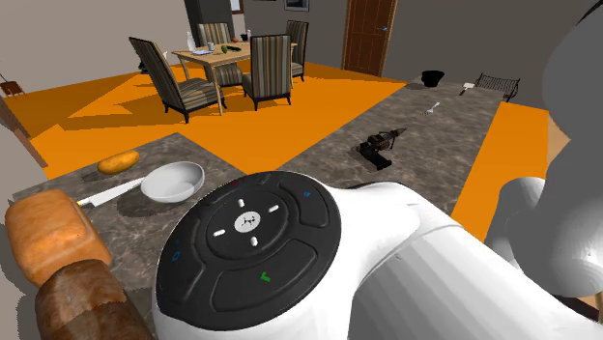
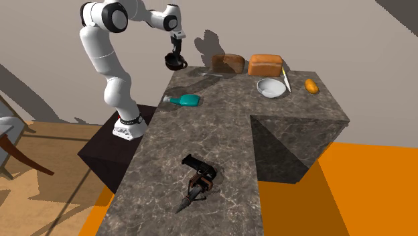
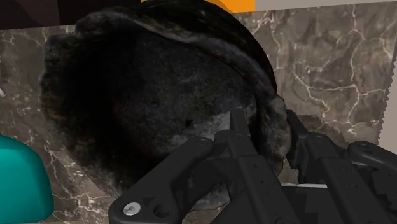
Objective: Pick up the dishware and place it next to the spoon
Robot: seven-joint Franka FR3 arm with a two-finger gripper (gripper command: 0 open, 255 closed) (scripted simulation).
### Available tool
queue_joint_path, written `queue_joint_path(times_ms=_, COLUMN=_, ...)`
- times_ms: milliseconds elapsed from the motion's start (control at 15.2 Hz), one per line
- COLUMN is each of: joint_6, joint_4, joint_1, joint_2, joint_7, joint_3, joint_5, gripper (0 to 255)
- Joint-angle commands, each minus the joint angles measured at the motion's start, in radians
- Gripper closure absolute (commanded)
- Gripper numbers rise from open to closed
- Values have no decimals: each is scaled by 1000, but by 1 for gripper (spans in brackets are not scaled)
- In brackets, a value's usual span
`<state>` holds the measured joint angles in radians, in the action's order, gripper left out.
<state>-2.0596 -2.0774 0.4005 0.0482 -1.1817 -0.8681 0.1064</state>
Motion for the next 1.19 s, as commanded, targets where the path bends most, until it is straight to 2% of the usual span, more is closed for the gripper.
queue_joint_path(times_ms=0, joint_6=-28, joint_4=-18, joint_1=0, joint_2=-12, joint_7=-5, joint_3=-2, joint_5=-9, gripper=255)
queue_joint_path(times_ms=924, joint_6=-218, joint_4=-118, joint_1=18, joint_2=-147, joint_7=-86, joint_3=-5, joint_5=-131, gripper=255)
queue_joint_path(times_ms=1122, joint_6=-218, joint_4=-118, joint_1=19, joint_2=-147, joint_7=-86, joint_3=-5, joint_5=-131, gripper=255)
